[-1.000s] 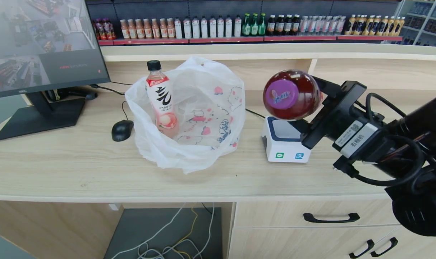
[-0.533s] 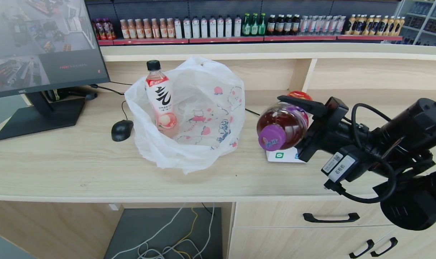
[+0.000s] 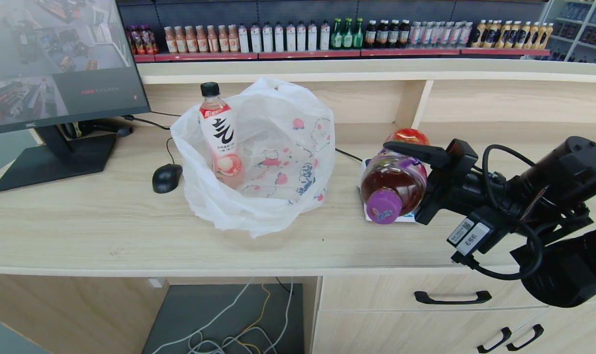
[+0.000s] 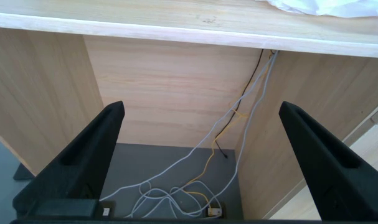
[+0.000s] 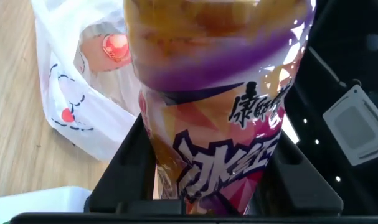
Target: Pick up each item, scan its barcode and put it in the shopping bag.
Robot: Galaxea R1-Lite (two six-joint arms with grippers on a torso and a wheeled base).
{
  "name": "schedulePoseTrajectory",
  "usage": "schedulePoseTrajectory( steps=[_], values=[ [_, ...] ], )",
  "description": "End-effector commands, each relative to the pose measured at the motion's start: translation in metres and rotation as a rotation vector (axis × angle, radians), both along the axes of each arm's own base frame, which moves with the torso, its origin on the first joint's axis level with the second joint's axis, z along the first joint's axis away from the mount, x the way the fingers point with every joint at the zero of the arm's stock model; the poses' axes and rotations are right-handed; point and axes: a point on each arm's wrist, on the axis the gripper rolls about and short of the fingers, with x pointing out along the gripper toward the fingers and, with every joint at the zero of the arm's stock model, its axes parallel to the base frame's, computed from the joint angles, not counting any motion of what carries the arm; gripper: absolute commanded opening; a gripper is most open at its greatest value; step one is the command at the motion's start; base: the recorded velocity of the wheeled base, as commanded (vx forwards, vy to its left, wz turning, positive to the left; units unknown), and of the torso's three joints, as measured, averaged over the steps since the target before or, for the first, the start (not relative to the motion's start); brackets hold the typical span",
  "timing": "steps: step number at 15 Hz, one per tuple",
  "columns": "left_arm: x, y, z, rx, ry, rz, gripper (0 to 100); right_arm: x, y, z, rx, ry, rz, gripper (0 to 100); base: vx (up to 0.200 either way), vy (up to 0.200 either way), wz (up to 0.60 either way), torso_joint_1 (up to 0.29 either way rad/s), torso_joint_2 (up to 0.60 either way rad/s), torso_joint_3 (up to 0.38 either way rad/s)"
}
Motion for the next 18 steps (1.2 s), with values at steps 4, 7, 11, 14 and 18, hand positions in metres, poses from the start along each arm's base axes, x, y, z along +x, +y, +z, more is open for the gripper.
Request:
schedulePoseTrajectory(
  steps=[4,7,11,14,18],
  values=[
    [0.0,0.0,0.0,-0.001,-0.001,0.0,100,0.007,0.0,-0.009,-0.014,0.023,0.005,0,0.0,0.0,0.0,0.0,0.0,0.0],
    [0.0,0.0,0.0,0.0,-0.001,0.0,100,0.008,0.0,-0.013,-0.019,0.036,0.002,0,0.0,0.0,0.0,0.0,0.0,0.0],
    [0.0,0.0,0.0,0.0,-0.001,0.0,100,0.01,-0.002,-0.015,-0.02,0.042,-0.004,0,0.0,0.0,0.0,0.0,0.0,0.0],
    [0.0,0.0,0.0,0.0,-0.001,0.0,100,0.01,-0.002,-0.017,-0.023,0.049,-0.004,0,0.0,0.0,0.0,0.0,0.0,0.0],
    [0.0,0.0,0.0,0.0,-0.001,0.0,100,0.01,-0.002,-0.017,-0.023,0.049,-0.004,0,0.0,0.0,0.0,0.0,0.0,0.0]
  ],
)
